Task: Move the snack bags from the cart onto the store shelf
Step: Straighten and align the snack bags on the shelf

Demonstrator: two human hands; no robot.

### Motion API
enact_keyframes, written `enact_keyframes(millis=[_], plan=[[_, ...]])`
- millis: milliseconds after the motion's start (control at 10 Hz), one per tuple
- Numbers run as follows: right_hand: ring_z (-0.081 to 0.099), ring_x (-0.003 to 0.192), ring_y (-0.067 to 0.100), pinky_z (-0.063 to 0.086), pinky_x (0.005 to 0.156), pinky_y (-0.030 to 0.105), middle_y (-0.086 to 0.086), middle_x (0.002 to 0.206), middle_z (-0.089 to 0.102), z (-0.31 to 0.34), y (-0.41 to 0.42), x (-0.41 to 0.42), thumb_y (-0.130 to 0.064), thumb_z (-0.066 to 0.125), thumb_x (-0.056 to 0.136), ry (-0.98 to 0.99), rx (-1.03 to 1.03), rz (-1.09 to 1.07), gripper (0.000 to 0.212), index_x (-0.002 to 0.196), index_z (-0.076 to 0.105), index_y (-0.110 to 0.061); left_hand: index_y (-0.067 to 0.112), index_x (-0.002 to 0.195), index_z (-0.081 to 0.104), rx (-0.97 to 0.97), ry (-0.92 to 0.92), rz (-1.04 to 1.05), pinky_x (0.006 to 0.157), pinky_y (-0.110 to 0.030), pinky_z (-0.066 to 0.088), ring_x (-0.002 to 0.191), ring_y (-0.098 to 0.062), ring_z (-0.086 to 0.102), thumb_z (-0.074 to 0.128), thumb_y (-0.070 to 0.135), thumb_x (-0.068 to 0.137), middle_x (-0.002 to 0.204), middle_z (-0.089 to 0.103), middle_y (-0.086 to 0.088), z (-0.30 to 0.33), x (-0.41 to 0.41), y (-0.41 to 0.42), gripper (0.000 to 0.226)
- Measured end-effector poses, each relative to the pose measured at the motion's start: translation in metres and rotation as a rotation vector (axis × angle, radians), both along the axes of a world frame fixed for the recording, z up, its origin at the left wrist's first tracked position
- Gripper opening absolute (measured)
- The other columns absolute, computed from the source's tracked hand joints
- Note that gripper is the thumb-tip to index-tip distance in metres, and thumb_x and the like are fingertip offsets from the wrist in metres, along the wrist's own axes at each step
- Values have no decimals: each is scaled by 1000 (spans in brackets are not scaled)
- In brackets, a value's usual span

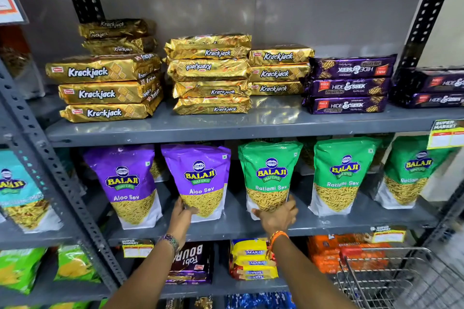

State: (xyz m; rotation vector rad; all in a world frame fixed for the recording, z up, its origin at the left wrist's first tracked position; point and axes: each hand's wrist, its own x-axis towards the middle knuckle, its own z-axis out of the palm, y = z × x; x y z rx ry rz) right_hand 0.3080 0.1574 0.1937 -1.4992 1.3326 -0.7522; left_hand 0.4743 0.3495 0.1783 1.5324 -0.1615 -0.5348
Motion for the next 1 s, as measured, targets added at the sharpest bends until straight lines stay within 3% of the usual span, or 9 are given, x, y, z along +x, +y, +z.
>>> enact_keyframes(millis=[200,500,800,900,1000], plan=[[39,129,40,33,109,47,21,138,40,-3,0,18,-34,97,23,-58,-94,-27,141,140,25,-4,22,133,50,-4,-70,18,101,-42,42,121,-30,57,63,6,60,130,63,-9,-3,-5,-3,75],[43,125,41,37,106,46,20,134,44,-9,-4,17,-21,95,36,-87,-143,-96,123,138,29,-8,24,127,54,-16,-97,24,106,-49,41,122,-32,56,62,4,63,128,64,-9,-7,-6,-3,68],[42,126,41,37,107,48,20,135,44,-11,-4,16,-17,96,35,-107,-119,-99,124,139,28,-9,29,131,52,1,-97,32,109,-50,40,124,-28,56,62,4,64,131,63,-5,-6,-10,-3,72],[37,132,41,34,111,51,20,141,40,-10,-5,13,-20,96,37,-107,-103,-79,127,141,23,-11,37,129,51,73,-133,26,108,-51,41,124,-28,56,67,14,60,130,63,-1,-3,-10,1,74],[32,136,41,33,112,54,19,146,35,-8,3,8,-22,95,41,-123,-61,-113,128,144,19,-14,32,139,43,283,-291,115,104,-48,45,123,-32,57,69,18,65,135,61,-4,10,-29,4,80]])
